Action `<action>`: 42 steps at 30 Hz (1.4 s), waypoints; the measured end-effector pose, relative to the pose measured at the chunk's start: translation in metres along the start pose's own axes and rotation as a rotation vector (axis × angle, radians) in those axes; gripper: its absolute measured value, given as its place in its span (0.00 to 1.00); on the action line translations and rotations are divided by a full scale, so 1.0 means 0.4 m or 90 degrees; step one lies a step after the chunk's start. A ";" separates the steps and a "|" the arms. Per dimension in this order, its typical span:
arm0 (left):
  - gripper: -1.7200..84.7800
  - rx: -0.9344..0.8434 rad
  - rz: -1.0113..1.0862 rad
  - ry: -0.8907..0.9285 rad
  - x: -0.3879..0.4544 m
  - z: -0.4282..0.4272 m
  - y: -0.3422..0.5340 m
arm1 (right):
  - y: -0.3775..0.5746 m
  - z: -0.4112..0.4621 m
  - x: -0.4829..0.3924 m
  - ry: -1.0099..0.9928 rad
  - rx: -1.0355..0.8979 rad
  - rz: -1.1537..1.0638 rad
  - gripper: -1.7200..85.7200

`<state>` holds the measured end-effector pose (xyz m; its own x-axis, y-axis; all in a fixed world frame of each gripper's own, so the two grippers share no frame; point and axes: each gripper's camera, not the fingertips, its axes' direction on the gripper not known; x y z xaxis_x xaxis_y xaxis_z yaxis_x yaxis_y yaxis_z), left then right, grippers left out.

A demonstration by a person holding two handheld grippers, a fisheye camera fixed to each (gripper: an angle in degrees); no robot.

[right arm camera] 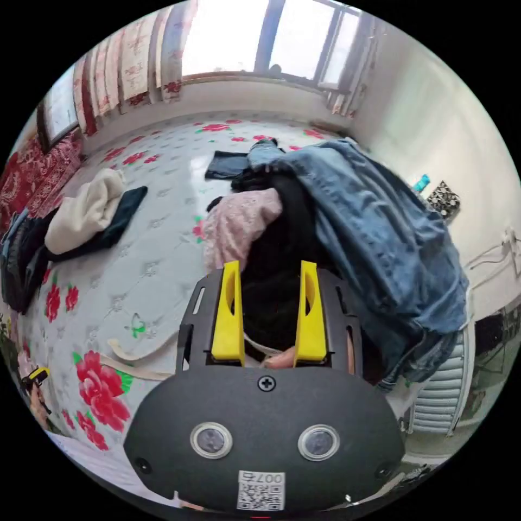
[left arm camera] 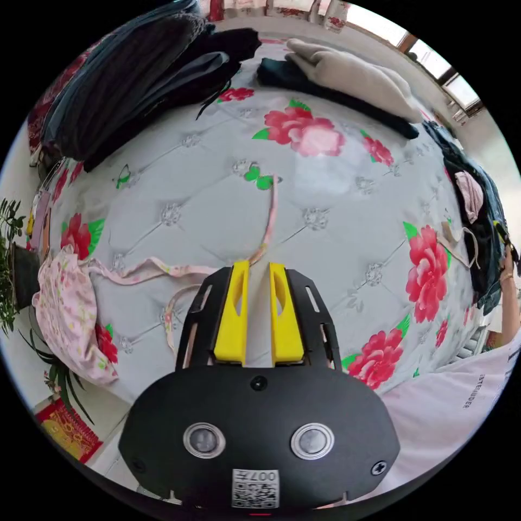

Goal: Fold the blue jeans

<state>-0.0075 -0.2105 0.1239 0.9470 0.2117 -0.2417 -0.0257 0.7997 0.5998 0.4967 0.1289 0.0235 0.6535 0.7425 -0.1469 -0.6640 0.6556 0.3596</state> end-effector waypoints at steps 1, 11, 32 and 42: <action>0.04 -0.007 0.005 -0.036 -0.002 0.008 -0.010 | -0.012 -0.019 0.083 0.029 0.005 0.045 0.17; 0.01 -0.039 -0.193 -0.242 -0.295 -0.113 -0.093 | -0.053 0.139 0.247 0.021 -0.233 0.064 0.11; 0.09 0.102 0.129 0.256 0.095 -0.249 0.321 | 0.455 -0.255 -0.597 -0.789 -0.262 -0.443 0.12; 0.12 0.125 0.195 0.264 -0.009 -0.288 0.405 | 0.388 -0.074 -0.246 -0.377 -0.251 -0.235 0.17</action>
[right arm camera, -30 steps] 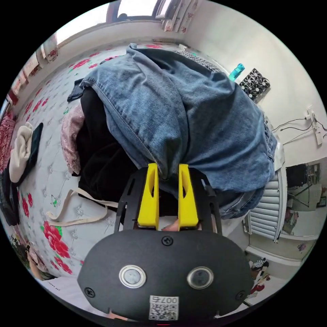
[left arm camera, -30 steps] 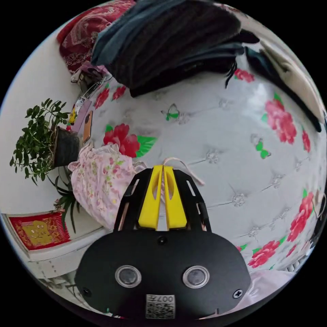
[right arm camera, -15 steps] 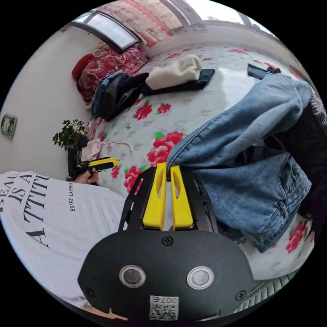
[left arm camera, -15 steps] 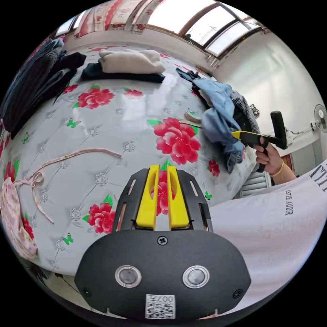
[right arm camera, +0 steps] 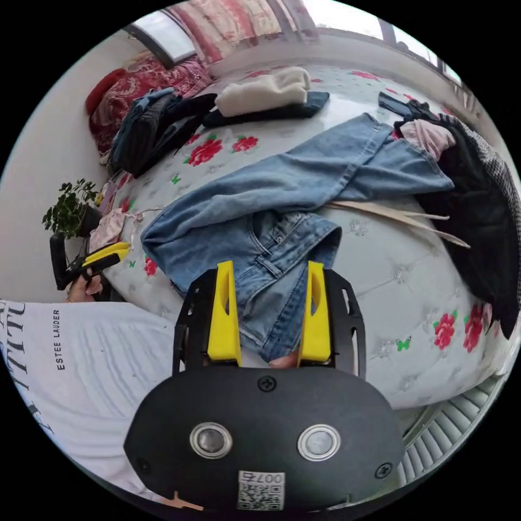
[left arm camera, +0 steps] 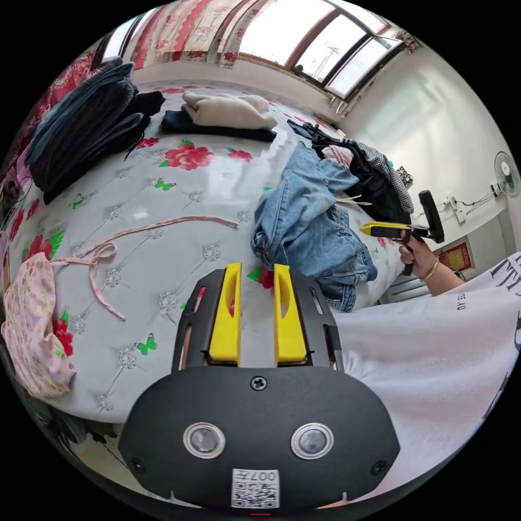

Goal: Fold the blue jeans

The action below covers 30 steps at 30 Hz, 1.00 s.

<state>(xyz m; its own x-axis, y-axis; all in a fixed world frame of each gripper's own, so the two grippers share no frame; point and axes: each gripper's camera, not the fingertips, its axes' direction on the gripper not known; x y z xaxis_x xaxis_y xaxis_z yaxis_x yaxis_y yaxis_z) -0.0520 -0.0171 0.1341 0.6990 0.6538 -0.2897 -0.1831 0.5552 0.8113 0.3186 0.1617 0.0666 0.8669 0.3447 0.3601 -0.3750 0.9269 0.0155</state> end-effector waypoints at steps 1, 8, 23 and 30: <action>0.13 -0.019 0.024 0.021 0.016 0.031 -0.015 | 0.017 0.023 0.038 0.011 -0.021 0.032 0.17; 0.12 -0.183 0.100 -0.042 0.034 0.269 -0.144 | 0.023 0.115 0.022 0.045 -0.065 0.043 0.13; 0.13 -0.079 -0.127 -0.205 -0.461 -0.039 -0.209 | -0.208 0.224 -0.467 -0.209 -0.229 -0.433 0.05; 0.11 0.041 -0.210 -0.146 -0.421 -0.214 -0.039 | -0.251 0.171 -0.364 -0.226 -0.178 -0.393 0.07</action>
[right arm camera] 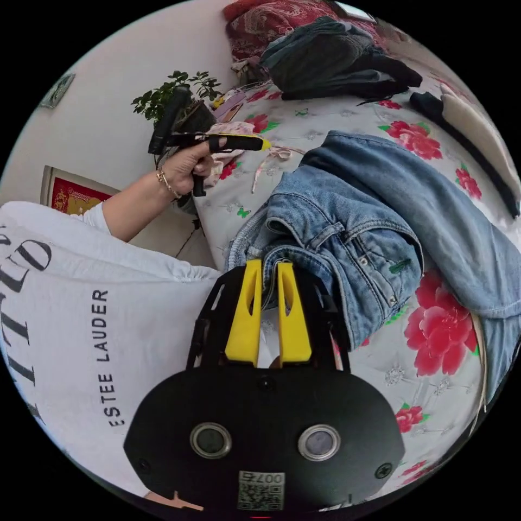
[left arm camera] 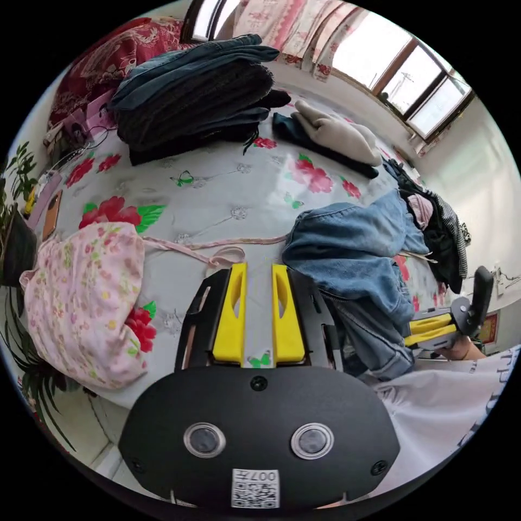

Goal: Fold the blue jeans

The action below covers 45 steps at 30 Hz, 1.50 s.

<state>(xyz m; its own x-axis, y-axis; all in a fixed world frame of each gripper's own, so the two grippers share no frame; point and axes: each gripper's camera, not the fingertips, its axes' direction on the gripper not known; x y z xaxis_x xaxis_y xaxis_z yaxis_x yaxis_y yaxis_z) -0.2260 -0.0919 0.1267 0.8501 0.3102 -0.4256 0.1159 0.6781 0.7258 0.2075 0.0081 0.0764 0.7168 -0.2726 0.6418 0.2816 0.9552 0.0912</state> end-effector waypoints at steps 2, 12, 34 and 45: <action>0.11 -0.013 0.025 0.080 0.071 -0.009 0.064 | 0.049 -0.030 0.063 -0.030 0.020 0.044 0.07; 0.17 -0.187 0.374 0.080 0.594 0.210 0.015 | 0.219 -0.342 0.485 -0.028 0.377 0.353 0.12; 0.08 0.070 0.234 -0.128 0.163 -0.426 -0.223 | 0.329 -0.535 0.368 -0.033 0.681 0.251 0.02; 0.10 -0.119 -0.037 -0.039 -0.018 -0.078 0.019 | 0.663 -0.230 0.133 0.120 0.402 0.521 0.07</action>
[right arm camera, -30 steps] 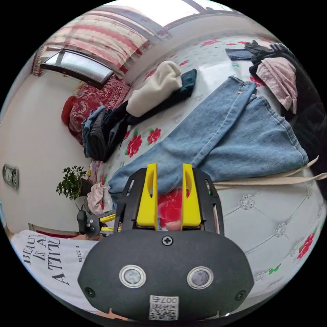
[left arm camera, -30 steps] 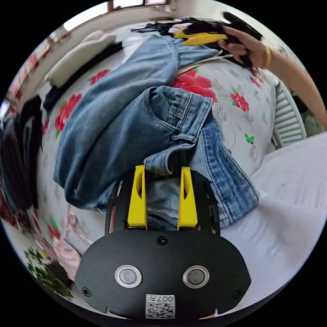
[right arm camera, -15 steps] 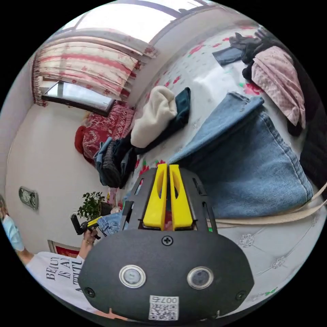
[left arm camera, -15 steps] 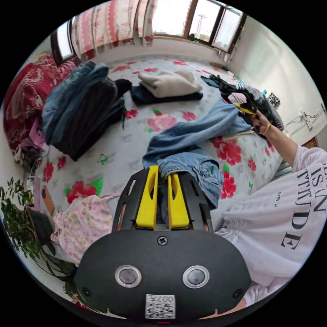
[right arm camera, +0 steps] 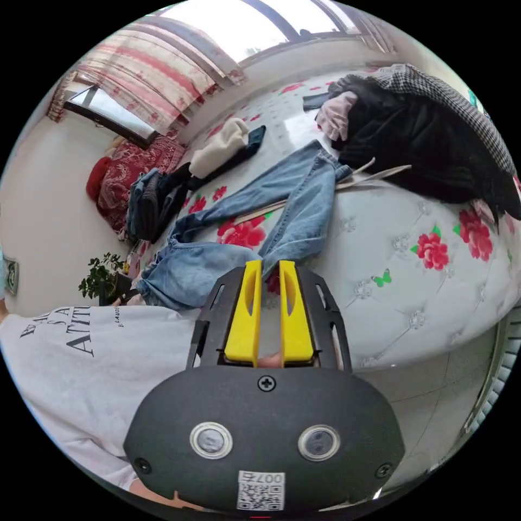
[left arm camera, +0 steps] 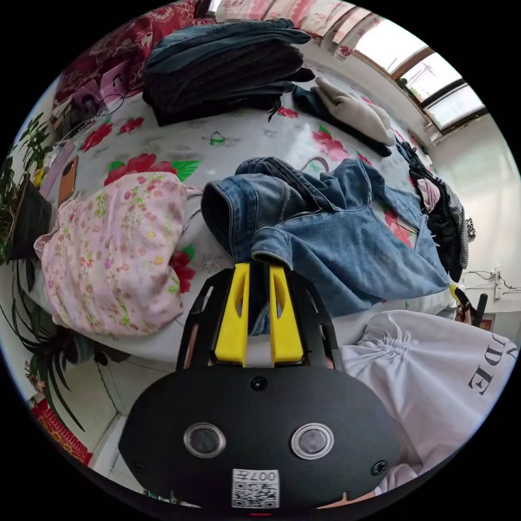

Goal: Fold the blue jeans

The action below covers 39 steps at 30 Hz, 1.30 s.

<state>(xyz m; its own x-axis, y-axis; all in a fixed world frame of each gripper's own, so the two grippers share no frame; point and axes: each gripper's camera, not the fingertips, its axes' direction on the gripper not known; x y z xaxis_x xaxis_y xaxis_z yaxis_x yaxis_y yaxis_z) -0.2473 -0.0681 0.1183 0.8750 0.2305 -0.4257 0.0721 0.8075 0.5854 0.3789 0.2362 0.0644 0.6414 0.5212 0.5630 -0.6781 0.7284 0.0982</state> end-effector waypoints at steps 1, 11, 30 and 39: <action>0.10 0.011 -0.003 0.007 0.005 0.001 0.018 | 0.029 0.005 0.029 -0.018 0.018 0.040 0.08; 0.14 0.024 -0.004 -0.007 0.054 -0.007 0.151 | 0.092 0.027 0.267 -0.125 0.161 0.295 0.13; 0.15 -0.026 0.071 -0.144 0.266 0.188 0.121 | 0.004 0.317 -0.254 -0.119 -0.191 -0.225 0.09; 0.15 -0.033 0.068 -0.146 0.278 0.192 0.106 | -0.062 0.204 -0.023 -0.264 0.035 0.078 0.14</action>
<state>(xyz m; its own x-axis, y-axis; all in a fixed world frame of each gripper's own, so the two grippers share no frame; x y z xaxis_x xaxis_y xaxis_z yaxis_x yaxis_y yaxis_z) -0.1101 -0.0497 0.1487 0.9625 0.1920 -0.1917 -0.0467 0.8133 0.5800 0.3606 0.1771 0.1236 0.3645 0.3712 0.8540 -0.7652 0.6420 0.0476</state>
